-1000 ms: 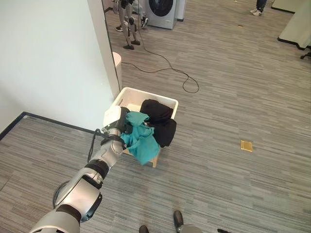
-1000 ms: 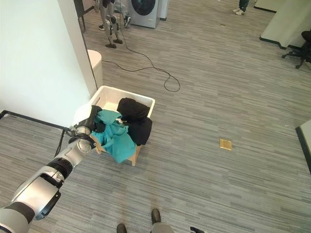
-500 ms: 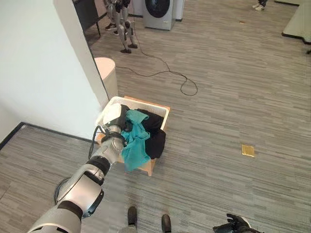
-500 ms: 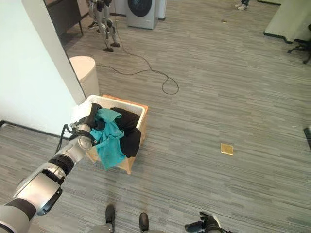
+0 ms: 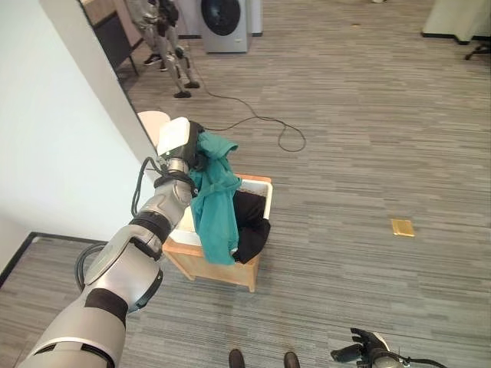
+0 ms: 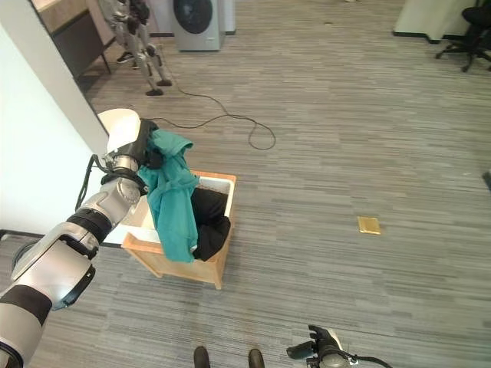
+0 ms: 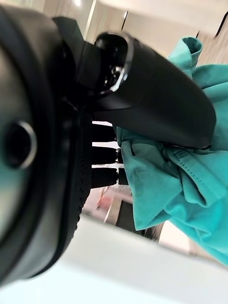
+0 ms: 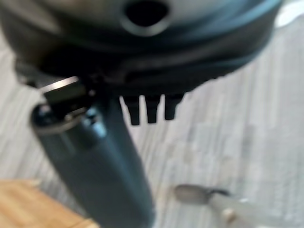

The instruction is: Pick up bed clothes into laundry basket.

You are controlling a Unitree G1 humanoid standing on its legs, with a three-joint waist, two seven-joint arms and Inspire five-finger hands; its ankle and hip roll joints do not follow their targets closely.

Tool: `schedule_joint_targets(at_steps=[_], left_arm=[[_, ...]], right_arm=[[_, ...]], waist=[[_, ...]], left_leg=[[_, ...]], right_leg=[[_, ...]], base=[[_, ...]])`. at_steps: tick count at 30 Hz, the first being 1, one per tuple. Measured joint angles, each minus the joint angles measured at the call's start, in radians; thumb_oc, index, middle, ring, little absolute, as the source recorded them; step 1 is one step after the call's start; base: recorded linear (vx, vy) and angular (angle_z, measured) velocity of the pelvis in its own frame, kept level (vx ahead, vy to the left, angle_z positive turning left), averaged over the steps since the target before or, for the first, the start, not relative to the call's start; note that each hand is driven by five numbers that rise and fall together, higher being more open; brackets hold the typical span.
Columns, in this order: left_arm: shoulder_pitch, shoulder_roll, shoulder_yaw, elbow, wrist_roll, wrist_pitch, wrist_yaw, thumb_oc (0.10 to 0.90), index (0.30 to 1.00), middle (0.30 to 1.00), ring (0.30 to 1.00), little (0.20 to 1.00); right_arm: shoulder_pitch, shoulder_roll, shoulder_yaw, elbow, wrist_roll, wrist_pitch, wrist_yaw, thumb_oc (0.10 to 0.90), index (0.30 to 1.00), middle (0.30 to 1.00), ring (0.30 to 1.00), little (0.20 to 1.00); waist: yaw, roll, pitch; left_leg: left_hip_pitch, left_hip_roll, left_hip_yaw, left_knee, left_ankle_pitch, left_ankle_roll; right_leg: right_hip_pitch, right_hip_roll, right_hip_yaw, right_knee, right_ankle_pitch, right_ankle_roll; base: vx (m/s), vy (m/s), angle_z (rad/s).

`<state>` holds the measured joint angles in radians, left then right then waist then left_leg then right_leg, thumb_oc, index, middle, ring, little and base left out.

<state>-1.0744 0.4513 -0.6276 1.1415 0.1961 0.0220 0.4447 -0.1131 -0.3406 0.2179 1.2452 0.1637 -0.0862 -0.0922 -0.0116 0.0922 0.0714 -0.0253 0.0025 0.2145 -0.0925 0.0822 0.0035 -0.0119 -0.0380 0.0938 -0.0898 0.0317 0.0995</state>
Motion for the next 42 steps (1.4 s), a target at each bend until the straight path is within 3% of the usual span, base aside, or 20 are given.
schedule_joint_targets(at_steps=[3, 8, 12, 17, 21, 26, 27, 28, 29, 30, 31, 32, 37, 42], left_arm=[[-0.011, 0.09, 0.006, 0.001, -0.022, 0.003, -0.001, 0.4, 0.3, 0.3, 0.3, 0.3], [-0.022, 0.112, 0.006, 0.001, -0.015, 0.003, 0.002, 0.4, 0.3, 0.3, 0.3, 0.3], [-0.02, 0.085, 0.005, 0.052, 0.014, 0.004, 0.0, 0.4, 0.3, 0.3, 0.3, 0.3], [-0.009, 0.08, 0.006, 0.068, 0.023, 0.009, 0.001, 0.4, 0.3, 0.3, 0.3, 0.3], [-0.001, 0.065, 0.011, 0.066, 0.022, 0.008, 0.002, 0.4, 0.3, 0.3, 0.3, 0.3], [0.01, 0.001, 0.024, 0.065, 0.022, 0.006, 0.009, 0.4, 0.3, 0.3, 0.3, 0.3], [0.01, -0.002, 0.028, 0.066, 0.021, 0.004, 0.011, 0.46, 0.389, 0.389, 0.389, 0.389], [0.01, -0.001, 0.035, 0.066, 0.021, 0.003, 0.012, 0.549, 0.524, 0.524, 0.524, 0.524], [0.01, 0.0, 0.043, 0.072, 0.018, 0.003, 0.012, 0.582, 0.573, 0.573, 0.573, 0.573], [0.013, 0.0, 0.043, 0.087, 0.0, 0.005, 0.012, 0.685, 0.728, 0.728, 0.728, 0.728], [0.014, -0.002, 0.046, 0.102, -0.001, 0.004, 0.011, 0.725, 0.787, 0.787, 0.787, 0.787], [0.015, -0.007, 0.057, 0.109, -0.003, 0.004, 0.013, 0.8, 0.9, 0.9, 0.9, 0.9], [0.017, -0.05, 0.082, 0.121, -0.019, 0.0, 0.011, 0.8, 0.9, 0.9, 0.9, 0.9], [0.018, -0.06, 0.087, 0.152, -0.017, -0.004, 0.011, 0.8, 0.9, 0.9, 0.9, 0.9]], right_arm=[[0.017, 0.002, 0.001, -0.004, -0.028, 0.0, -0.002, 0.8, 0.9, 0.9, 0.9, 0.9], [0.077, 0.001, 0.028, -0.003, -0.053, 0.009, -0.001, 0.8, 0.9, 0.9, 0.9, 0.9], [0.055, 0.003, 0.041, -0.005, -0.067, 0.006, -0.001, 0.8, 0.9, 0.9, 0.9, 0.9], [0.032, 0.016, 0.051, -0.007, -0.07, -0.014, -0.004, 0.8, 0.9, 0.9, 0.9, 0.9], [0.026, 0.038, 0.06, -0.004, -0.07, -0.018, -0.005, 0.8, 0.9, 0.9, 0.9, 0.9], [0.014, 0.061, 0.09, -0.004, -0.07, -0.031, -0.024, 0.8, 0.9, 0.9, 0.9, 0.9], [0.009, 0.068, 0.088, -0.003, -0.068, -0.036, -0.029, 0.8, 0.9, 0.9, 0.9, 0.9], [0.002, 0.072, 0.087, -0.004, -0.066, -0.04, -0.034, 0.8, 0.9, 0.9, 0.9, 0.9], [-0.01, 0.079, 0.088, -0.003, -0.066, -0.039, -0.037, 0.8, 0.9, 0.9, 0.9, 0.9], [-0.016, 0.089, 0.088, -0.004, -0.064, -0.041, -0.045, 0.8, 0.9, 0.9, 0.9, 0.9], [-0.019, 0.093, 0.088, -0.004, -0.064, -0.044, -0.044, 0.8, 0.9, 0.9, 0.9, 0.9], [-0.02, 0.094, 0.088, -0.006, -0.062, -0.045, -0.046, 0.8, 0.9, 0.9, 0.9, 0.9], [-0.033, 0.095, 0.088, -0.004, -0.06, -0.05, -0.059, 0.8, 0.9, 0.9, 0.9, 0.9], [-0.043, 0.095, 0.088, -0.004, -0.043, -0.061, -0.067, 0.8, 0.9, 0.9, 0.9, 0.9]], waist=[[-0.006, 0.006, -0.004], [-0.005, 0.002, -0.001], [-0.023, -0.029, 0.015], [-0.032, -0.087, 0.019], [-0.053, -0.112, 0.031], [-0.07, -0.139, 0.055], [-0.075, -0.144, 0.058], [-0.078, -0.147, 0.062], [-0.076, -0.152, 0.066], [-0.08, -0.162, 0.075], [-0.08, -0.163, 0.084], [-0.083, -0.163, 0.092], [-0.082, -0.157, 0.129], [-0.081, -0.157, 0.13]], left_leg=[[-0.009, 0.0, 0.026, 0.0, -0.002, -0.003], [-0.024, 0.001, 0.034, 0.0, -0.003, -0.003], [-0.037, 0.007, 0.06, 0.0, -0.003, -0.003], [-0.092, 0.015, 0.123, 0.001, -0.005, -0.006], [-0.128, 0.017, 0.131, 0.001, -0.003, -0.003], [-0.187, 0.021, 0.138, 0.001, -0.003, -0.002], [-0.205, 0.021, 0.138, 0.001, -0.002, -0.002], [-0.221, 0.022, 0.139, 0.001, -0.002, -0.002], [-0.233, 0.023, 0.149, 0.001, 0.001, -0.002], [-0.243, 0.024, 0.162, 0.001, 0.001, -0.001], [-0.244, 0.024, 0.162, 0.001, 0.001, -0.001], [-0.244, 0.024, 0.162, 0.0, 0.001, -0.001], [-0.268, 0.027, 0.16, 0.0, 0.001, -0.001], [-0.275, 0.031, 0.159, 0.001, 0.001, -0.001]], right_leg=[[-0.022, 0.0, 0.027, 0.003, 0.008, -0.01], [-0.052, 0.004, 0.042, 0.019, 0.009, -0.01], [-0.083, 0.008, 0.062, 0.026, 0.008, 0.001], [-0.178, 0.006, 0.053, 0.042, 0.032, 0.006], [-0.212, 0.01, 0.057, 0.033, 0.064, -0.01], [-0.273, 0.013, 0.054, 0.016, 0.088, -0.003], [-0.295, 0.015, 0.056, 0.016, 0.091, -0.002], [-0.31, 0.016, 0.059, 0.016, 0.095, 0.004], [-0.324, 0.017, 0.063, 0.013, 0.099, 0.008], [-0.341, 0.019, 0.07, 0.008, 0.112, 0.0], [-0.339, 0.019, 0.071, 0.003, 0.113, 0.0], [-0.34, 0.019, 0.071, 0.002, 0.113, 0.0], [-0.364, 0.023, 0.072, 0.001, 0.114, -0.002], [-0.374, 0.027, 0.072, 0.001, 0.117, -0.006]], base=[[0.01, 0.058, -0.27], [0.04, 0.055, -0.11], [0.02, 0.032, -0.21], [-0.02, 0.02, -0.36], [-0.02, 0.022, -0.18], [-0.03, 0.014, -0.1], [-0.03, 0.035, -0.1], [-0.02, 0.016, -0.12], [-0.01, 0.05, -0.26], [-0.01, 0.038, -0.27], [0.01, 0.051, -0.21], [-0.01, 0.025, -0.07], [0.0, 0.022, -0.01], [0.01, 0.01, -0.04]])
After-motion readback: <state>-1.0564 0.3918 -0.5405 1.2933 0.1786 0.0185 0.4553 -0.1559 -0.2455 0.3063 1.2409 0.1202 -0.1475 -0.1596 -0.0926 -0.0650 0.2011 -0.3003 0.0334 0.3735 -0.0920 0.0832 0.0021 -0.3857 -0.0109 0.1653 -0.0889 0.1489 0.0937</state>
